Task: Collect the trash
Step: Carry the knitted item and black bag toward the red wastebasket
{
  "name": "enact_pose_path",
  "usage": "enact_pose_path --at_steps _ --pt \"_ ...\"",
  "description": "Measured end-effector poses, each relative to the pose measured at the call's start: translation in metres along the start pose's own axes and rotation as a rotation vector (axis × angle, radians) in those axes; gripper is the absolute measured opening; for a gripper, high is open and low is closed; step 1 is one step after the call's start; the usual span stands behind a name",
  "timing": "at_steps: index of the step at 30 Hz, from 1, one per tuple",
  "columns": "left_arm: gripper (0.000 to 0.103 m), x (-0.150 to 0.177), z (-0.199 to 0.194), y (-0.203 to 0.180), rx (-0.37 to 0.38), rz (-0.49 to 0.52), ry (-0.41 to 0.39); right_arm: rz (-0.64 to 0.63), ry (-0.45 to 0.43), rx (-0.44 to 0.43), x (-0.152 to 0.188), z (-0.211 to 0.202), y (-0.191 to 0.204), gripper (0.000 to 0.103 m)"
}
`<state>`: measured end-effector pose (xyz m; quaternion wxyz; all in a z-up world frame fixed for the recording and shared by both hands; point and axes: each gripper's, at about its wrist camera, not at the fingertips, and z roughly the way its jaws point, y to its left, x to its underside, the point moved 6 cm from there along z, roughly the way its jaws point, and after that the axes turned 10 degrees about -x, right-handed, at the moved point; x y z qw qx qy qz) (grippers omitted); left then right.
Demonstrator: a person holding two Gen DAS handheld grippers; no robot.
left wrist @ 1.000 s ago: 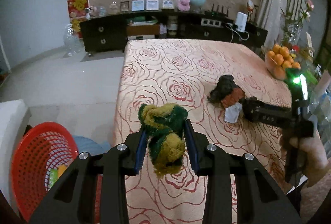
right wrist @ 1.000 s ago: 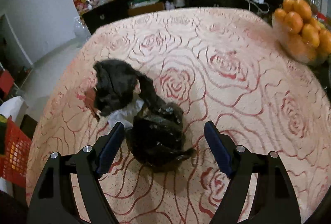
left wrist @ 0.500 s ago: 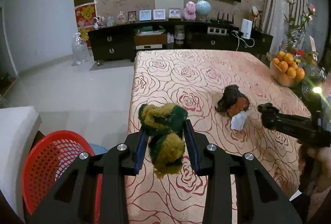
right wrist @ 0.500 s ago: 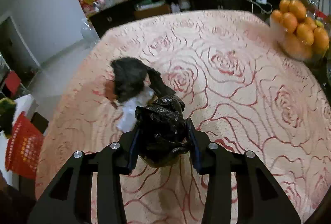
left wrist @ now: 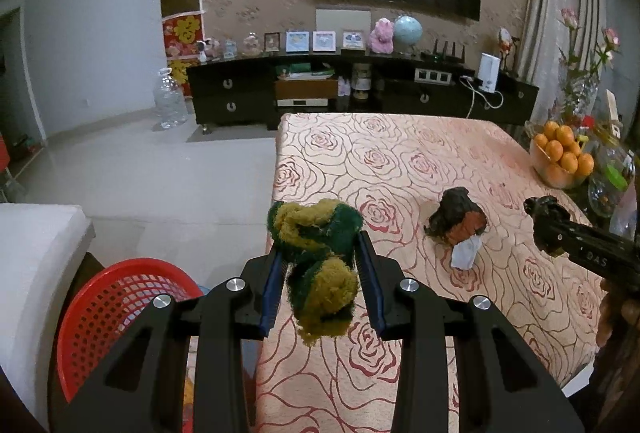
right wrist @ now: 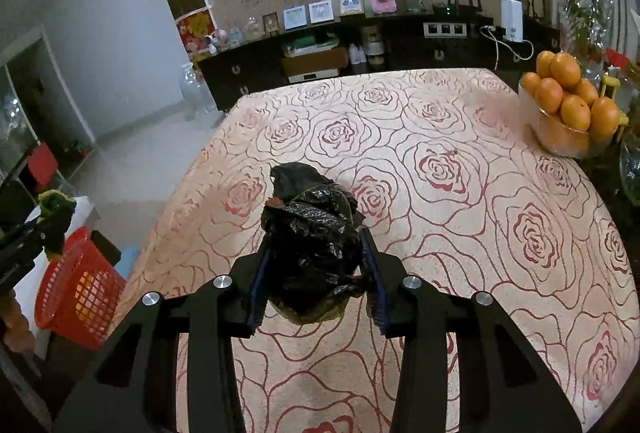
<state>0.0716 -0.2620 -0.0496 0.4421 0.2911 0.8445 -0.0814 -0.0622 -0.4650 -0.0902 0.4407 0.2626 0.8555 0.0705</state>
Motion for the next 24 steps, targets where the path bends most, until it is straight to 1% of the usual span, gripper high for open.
enact_pose_path --at_steps 7,24 --pt "0.033 -0.002 -0.006 0.012 -0.019 -0.021 -0.010 -0.051 -0.015 -0.008 -0.006 -0.002 0.025 0.040" --pt "0.033 0.008 -0.014 0.066 -0.096 -0.121 0.004 -0.177 0.009 -0.109 -0.009 0.015 0.115 0.040"
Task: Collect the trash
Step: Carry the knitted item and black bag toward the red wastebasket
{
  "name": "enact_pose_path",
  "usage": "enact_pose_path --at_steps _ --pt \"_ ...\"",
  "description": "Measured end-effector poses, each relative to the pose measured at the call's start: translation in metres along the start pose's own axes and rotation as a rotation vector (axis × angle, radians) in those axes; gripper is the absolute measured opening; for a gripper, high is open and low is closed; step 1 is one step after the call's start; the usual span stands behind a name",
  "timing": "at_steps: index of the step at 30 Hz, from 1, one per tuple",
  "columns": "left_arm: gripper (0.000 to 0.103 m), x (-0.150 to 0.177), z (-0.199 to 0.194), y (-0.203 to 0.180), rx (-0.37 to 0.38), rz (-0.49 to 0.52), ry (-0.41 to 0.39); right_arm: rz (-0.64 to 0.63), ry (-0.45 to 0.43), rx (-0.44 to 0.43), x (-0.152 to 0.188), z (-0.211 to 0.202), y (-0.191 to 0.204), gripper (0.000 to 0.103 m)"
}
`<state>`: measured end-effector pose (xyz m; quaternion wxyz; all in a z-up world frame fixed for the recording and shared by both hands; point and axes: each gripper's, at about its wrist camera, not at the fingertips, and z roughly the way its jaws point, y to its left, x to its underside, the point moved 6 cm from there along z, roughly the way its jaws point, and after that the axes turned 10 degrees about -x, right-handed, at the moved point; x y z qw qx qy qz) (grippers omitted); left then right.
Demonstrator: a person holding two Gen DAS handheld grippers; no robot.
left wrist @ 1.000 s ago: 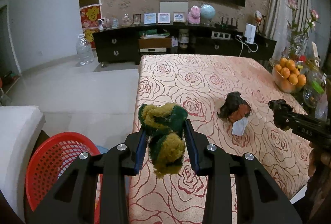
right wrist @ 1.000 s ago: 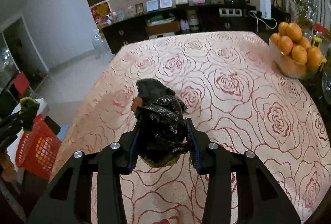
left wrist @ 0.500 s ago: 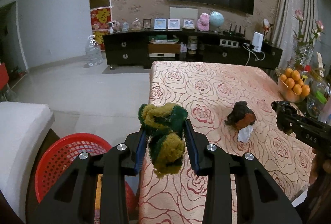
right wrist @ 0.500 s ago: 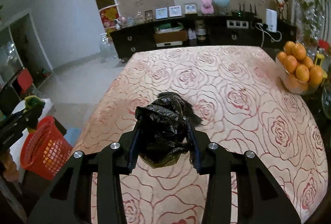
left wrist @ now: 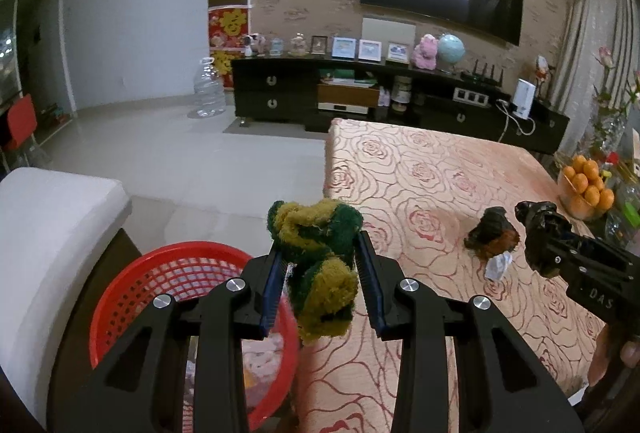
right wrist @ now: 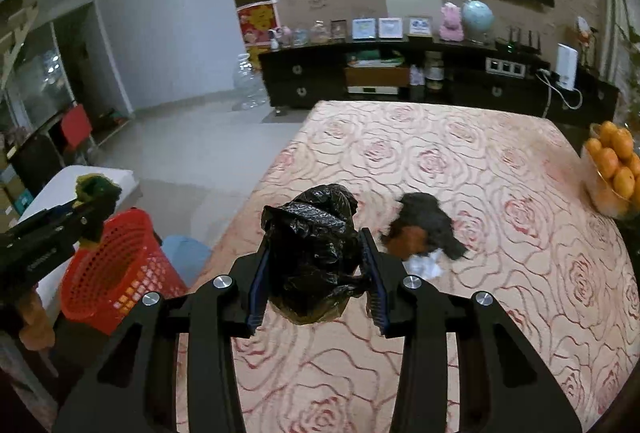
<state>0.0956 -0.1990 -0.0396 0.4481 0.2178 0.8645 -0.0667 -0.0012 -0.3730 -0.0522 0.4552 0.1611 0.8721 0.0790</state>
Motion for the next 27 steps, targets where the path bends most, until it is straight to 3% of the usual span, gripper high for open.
enact_pose_path --at_steps 21,27 --pt "0.033 0.017 0.003 0.084 -0.193 -0.079 0.041 -0.105 0.052 -0.114 -0.002 0.038 0.082 0.040" --pt "0.033 0.022 -0.002 0.103 -0.243 -0.099 0.045 -0.121 0.070 -0.181 -0.002 0.043 0.107 0.040"
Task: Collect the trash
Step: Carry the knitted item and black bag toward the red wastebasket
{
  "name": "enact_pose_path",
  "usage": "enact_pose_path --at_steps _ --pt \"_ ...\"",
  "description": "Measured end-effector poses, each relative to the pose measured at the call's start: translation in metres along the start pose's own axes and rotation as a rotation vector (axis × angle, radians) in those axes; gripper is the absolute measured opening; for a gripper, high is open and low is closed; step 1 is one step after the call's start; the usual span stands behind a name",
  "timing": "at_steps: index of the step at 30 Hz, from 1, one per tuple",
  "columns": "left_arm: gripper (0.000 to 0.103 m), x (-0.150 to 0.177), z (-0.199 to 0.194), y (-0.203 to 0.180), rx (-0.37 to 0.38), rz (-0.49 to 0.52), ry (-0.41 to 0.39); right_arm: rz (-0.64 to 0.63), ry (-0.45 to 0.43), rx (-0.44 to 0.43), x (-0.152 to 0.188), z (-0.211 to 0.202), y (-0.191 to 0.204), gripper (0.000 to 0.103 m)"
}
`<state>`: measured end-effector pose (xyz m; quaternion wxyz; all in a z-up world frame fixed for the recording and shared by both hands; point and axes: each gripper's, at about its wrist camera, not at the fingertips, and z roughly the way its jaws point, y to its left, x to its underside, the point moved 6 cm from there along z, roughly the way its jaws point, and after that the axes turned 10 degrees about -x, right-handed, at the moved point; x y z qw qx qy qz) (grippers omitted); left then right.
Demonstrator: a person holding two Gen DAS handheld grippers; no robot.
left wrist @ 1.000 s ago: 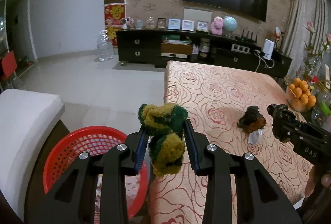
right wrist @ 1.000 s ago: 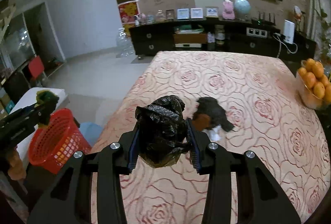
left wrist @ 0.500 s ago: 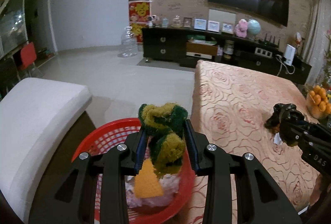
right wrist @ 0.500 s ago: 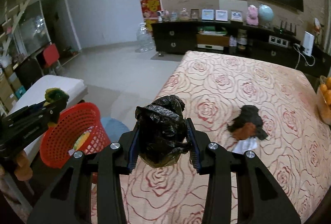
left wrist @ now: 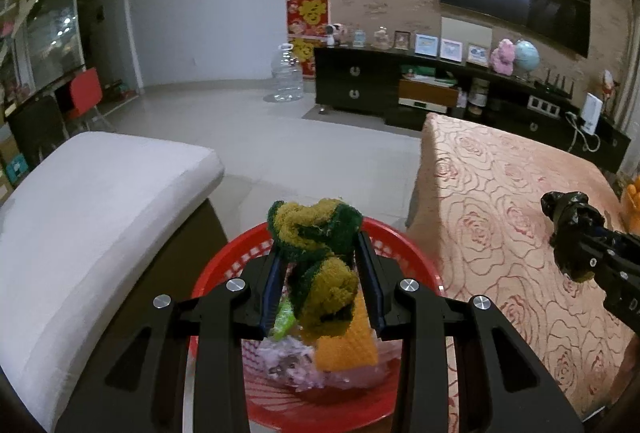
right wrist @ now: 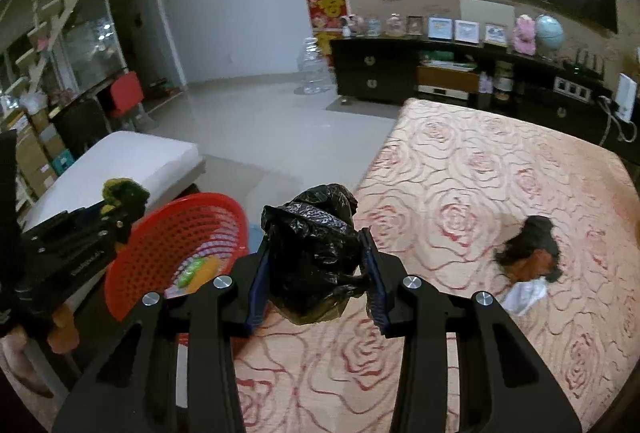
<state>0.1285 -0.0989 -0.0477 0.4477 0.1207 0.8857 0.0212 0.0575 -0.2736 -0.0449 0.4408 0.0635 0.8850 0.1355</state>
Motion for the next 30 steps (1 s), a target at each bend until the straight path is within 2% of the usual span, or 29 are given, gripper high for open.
enact_pose_path --at_steps 5,16,30 --pt "0.033 0.000 0.004 0.015 -0.027 -0.014 0.002 -0.017 0.031 -0.043 -0.003 0.013 0.019 0.040" --pt "0.033 0.005 0.020 0.029 -0.069 -0.017 0.038 -0.132 0.075 -0.123 -0.040 0.045 0.063 0.040" --pt "0.033 0.023 0.046 0.039 -0.090 -0.004 0.119 -0.145 0.141 -0.173 -0.024 0.073 0.080 0.040"
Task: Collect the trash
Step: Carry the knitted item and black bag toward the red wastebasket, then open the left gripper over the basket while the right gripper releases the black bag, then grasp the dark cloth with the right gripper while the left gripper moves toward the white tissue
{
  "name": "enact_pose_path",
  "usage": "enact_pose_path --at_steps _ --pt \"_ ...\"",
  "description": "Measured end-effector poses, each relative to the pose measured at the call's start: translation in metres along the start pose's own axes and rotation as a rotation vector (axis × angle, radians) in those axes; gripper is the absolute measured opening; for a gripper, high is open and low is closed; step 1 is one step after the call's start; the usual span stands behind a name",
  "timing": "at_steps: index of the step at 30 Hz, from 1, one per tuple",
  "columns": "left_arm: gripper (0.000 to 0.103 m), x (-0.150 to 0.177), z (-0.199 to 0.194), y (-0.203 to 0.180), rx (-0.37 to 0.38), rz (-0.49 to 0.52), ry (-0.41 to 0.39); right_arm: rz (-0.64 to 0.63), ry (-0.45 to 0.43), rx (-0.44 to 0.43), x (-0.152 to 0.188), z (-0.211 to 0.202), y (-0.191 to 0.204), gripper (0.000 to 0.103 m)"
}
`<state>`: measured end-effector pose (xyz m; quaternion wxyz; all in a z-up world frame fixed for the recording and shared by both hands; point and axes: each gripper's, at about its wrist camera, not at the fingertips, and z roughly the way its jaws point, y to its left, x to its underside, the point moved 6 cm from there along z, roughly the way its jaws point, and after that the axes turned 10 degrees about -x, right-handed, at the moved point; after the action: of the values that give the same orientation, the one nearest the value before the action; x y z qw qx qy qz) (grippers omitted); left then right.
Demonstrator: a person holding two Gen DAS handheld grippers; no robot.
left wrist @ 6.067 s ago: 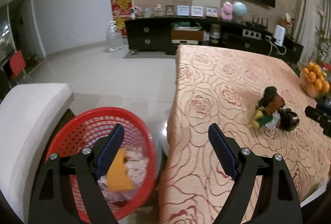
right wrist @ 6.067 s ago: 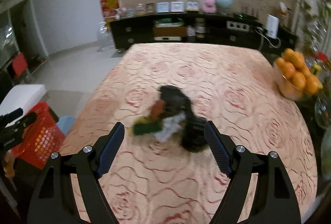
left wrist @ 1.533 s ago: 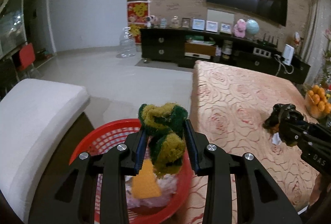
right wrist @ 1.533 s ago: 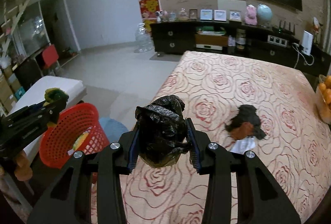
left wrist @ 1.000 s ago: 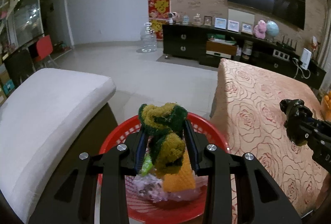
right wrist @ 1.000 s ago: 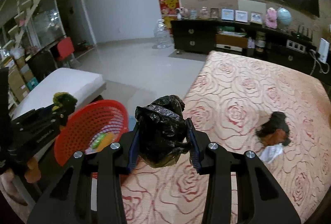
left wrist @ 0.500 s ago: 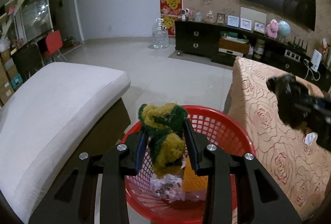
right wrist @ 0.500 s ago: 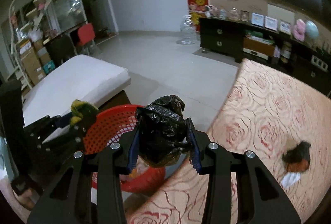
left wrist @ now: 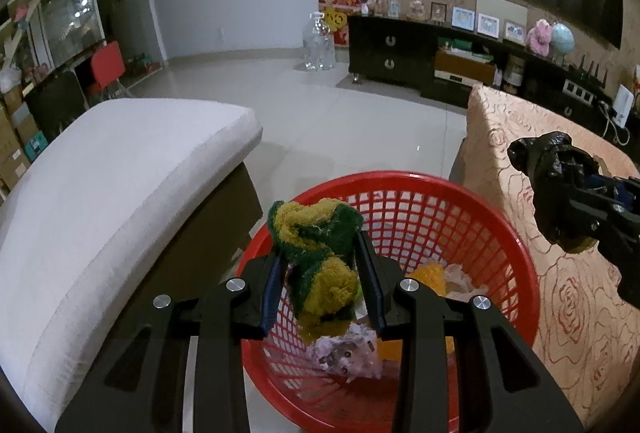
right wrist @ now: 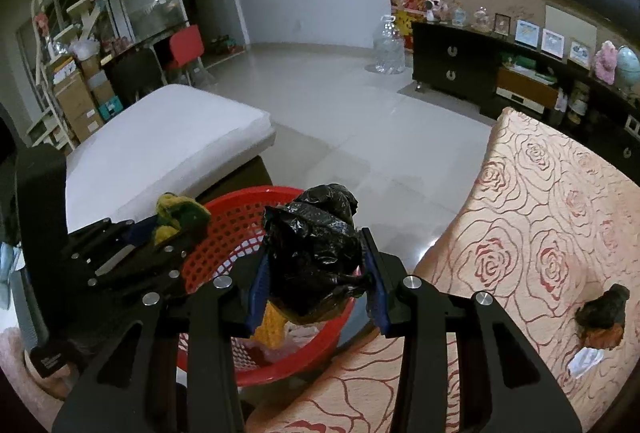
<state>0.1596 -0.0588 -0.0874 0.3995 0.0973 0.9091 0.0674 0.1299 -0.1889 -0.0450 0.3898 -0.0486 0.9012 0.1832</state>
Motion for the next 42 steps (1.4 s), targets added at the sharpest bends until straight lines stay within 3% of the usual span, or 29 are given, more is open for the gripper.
enact_pose_path --at_steps 14,16,21,28,42 --pt "0.035 0.007 0.014 0.000 0.000 0.013 0.053 0.002 0.058 -0.041 0.005 0.022 0.006 0.041" --pt "0.040 0.007 0.016 0.001 0.004 0.011 0.057 0.005 0.064 -0.051 0.006 0.024 0.007 0.044" --pt "0.056 0.007 0.017 0.004 0.028 -0.014 0.066 0.027 0.057 -0.071 0.004 0.024 0.007 0.062" --pt "0.073 0.007 0.016 0.011 0.058 -0.063 0.081 0.053 0.045 -0.080 0.005 0.016 0.003 0.066" --pt "0.081 -0.011 -0.013 0.010 0.151 -0.150 0.004 0.114 -0.038 0.005 0.007 -0.033 -0.039 0.071"
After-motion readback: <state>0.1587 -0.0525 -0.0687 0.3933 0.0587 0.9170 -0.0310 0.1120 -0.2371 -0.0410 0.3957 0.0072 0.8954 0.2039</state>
